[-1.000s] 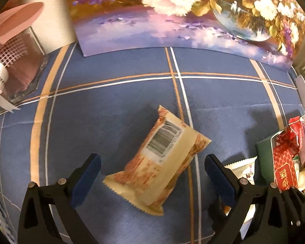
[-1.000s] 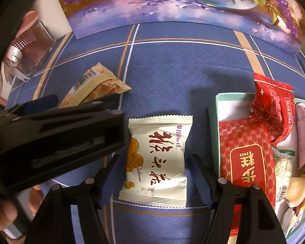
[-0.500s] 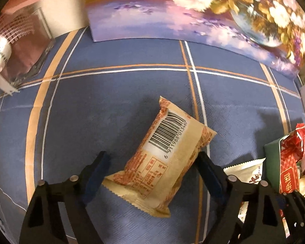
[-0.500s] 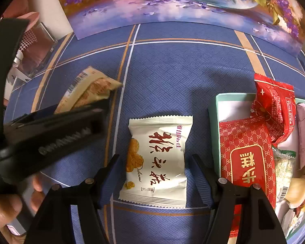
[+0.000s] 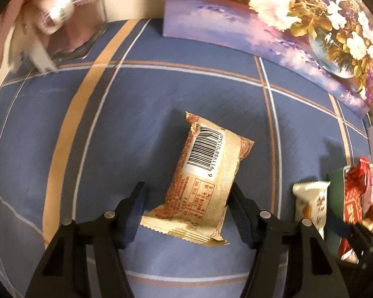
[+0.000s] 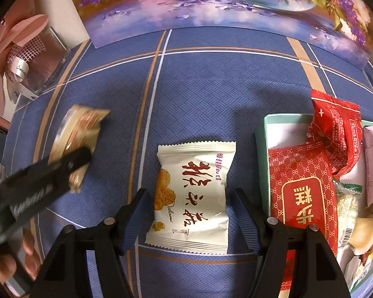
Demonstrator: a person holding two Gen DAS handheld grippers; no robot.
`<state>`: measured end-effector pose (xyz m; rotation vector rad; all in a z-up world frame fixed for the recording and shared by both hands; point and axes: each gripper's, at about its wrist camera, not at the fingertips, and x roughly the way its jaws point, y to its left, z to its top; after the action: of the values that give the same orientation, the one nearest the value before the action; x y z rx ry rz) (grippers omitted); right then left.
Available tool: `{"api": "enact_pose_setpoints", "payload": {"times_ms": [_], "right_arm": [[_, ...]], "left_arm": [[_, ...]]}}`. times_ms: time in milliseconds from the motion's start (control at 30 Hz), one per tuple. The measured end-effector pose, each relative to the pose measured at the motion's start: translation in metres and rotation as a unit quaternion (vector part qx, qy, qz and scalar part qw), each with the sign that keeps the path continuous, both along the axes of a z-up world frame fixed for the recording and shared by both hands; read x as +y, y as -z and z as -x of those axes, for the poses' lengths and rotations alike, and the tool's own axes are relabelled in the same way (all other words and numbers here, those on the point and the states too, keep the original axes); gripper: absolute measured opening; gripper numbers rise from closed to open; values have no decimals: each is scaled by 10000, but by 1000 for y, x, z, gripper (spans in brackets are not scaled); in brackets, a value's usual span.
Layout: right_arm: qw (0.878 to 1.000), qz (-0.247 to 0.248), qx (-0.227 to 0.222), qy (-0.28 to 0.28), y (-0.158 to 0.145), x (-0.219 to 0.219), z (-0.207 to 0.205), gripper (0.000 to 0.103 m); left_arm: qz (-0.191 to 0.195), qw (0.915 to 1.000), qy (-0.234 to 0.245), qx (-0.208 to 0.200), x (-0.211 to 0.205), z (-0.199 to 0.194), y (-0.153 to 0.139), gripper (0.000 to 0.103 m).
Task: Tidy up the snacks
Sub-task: 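Grasp the tan bread bag with left tool while right tool grasps white pastry pack, then lift both packs and carry them toward the white tray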
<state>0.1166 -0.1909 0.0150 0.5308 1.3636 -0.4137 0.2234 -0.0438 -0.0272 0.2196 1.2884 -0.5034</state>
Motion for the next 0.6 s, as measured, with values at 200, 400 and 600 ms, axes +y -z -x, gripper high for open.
{"api": "enact_pose_setpoints", "payload": {"times_ms": [200,400,600], "right_arm": [[10000,48,9,-33,0,2,-1,72],[9999,144,38,-63,2,8,-3,72],[9998,205,29,-84,3,12,-4,72]], "left_arm": [[16,9999,-104,73,23,25,-3,66],[109,9999,-133,-17,42,40,-7,66],[-18,9999,59,-162,26,48,-2,79]]}}
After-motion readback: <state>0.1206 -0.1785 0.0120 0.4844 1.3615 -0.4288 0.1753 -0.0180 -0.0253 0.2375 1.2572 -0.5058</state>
